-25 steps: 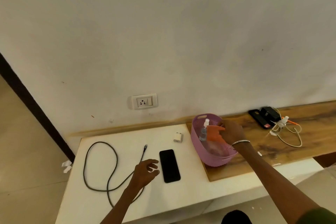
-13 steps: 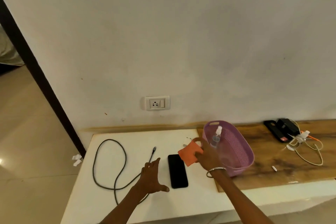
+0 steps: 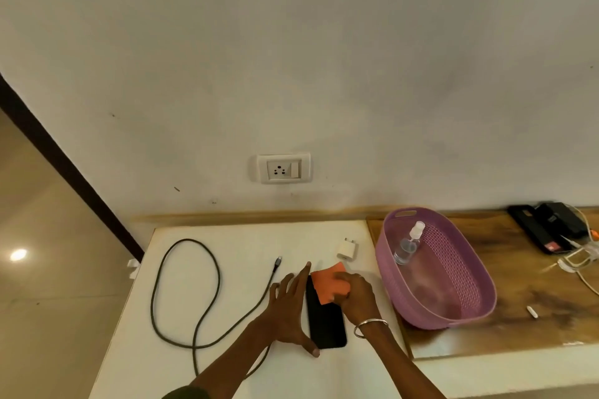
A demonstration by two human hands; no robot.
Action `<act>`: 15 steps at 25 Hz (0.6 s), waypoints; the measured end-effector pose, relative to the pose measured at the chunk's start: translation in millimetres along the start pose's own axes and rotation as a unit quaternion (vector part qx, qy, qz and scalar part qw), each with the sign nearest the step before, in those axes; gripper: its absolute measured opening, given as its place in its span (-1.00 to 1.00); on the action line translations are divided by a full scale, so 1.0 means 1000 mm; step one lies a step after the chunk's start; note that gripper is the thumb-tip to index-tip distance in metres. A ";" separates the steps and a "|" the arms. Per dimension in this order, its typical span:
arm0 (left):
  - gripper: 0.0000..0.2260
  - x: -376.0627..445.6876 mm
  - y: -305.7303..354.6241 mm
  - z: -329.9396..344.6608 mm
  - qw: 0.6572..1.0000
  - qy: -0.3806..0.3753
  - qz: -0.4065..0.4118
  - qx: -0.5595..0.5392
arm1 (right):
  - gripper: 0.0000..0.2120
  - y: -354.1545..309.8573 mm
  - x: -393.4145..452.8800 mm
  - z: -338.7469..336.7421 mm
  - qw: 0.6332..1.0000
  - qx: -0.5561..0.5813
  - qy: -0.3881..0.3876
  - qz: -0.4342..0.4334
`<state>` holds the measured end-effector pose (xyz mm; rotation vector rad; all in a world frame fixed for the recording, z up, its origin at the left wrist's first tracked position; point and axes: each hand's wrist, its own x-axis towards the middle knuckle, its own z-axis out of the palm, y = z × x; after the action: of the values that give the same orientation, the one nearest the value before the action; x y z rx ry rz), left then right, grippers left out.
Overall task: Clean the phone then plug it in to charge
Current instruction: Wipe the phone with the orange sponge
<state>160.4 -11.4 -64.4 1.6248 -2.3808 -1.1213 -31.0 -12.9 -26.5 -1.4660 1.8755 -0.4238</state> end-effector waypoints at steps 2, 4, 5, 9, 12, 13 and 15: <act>0.45 0.002 0.001 0.000 1.000 -0.001 0.002 -0.004 | -0.56 0.003 0.000 0.006 0.999 -0.045 0.018 -0.009; 0.45 0.005 -0.001 0.001 1.000 0.003 0.006 -0.012 | -0.46 0.009 -0.003 0.015 0.998 -0.049 0.027 -0.004; 0.45 0.005 -0.001 0.001 1.000 0.006 0.009 -0.014 | -0.43 0.011 -0.004 0.019 0.998 -0.055 0.018 -0.006; 0.46 0.003 -0.002 0.002 0.999 0.027 0.009 -0.025 | -0.44 0.008 -0.002 0.023 0.986 -0.131 -0.015 -0.101; 0.47 0.001 -0.003 0.004 0.999 0.040 0.002 -0.035 | -0.40 0.004 0.001 0.027 0.981 -0.152 -0.013 -0.123; 0.47 0.001 -0.004 0.006 0.998 0.044 0.002 -0.036 | -0.42 0.002 0.001 0.030 0.983 -0.155 -0.018 -0.101; 0.46 0.000 -0.005 0.007 0.998 0.050 0.002 -0.037 | -0.41 -0.002 0.003 0.035 0.980 -0.181 -0.017 -0.085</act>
<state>161.8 -8.5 -72.8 1.6115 -2.2526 -1.0853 -5.3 -10.5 -51.1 -1.8682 1.8751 -0.1362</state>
